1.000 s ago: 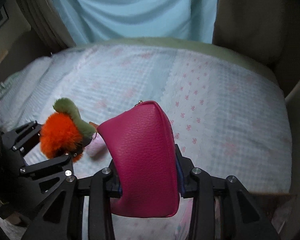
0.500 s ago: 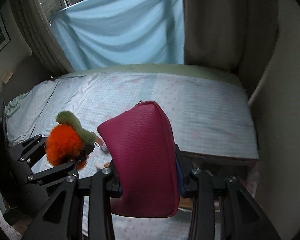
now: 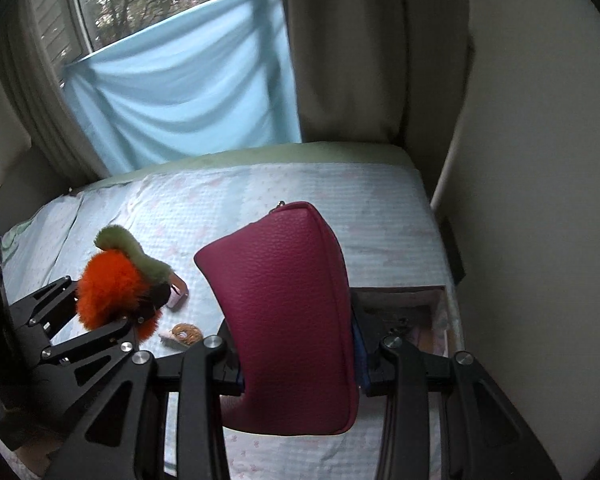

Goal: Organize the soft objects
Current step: 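Carry the orange pompom and pink pouch in both tools over the box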

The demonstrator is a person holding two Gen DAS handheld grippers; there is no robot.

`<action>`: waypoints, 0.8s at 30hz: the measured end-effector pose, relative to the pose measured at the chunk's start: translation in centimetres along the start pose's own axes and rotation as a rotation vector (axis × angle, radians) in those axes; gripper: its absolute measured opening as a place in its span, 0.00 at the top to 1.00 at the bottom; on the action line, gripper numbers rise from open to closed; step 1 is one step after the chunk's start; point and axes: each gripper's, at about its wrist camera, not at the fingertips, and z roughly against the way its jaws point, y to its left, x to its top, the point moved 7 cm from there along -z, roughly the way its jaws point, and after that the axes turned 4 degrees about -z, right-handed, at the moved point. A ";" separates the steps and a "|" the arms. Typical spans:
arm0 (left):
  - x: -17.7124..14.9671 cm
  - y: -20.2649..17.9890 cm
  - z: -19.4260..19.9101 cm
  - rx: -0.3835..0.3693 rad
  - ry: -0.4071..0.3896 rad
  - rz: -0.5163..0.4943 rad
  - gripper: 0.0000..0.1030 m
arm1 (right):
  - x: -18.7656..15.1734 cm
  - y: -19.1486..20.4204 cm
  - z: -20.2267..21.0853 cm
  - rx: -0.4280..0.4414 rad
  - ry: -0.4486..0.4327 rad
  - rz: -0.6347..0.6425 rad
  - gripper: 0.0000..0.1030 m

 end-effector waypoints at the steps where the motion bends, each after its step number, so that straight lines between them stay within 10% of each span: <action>1: 0.2 -0.3 -0.3 -0.009 0.002 -0.007 0.68 | 0.1 -0.5 0.0 -0.006 -0.001 -0.008 0.65; 24: 3.0 -10.0 -17.0 -0.187 0.238 -0.118 0.68 | -0.2 -16.4 -11.3 -0.135 0.218 -0.250 0.65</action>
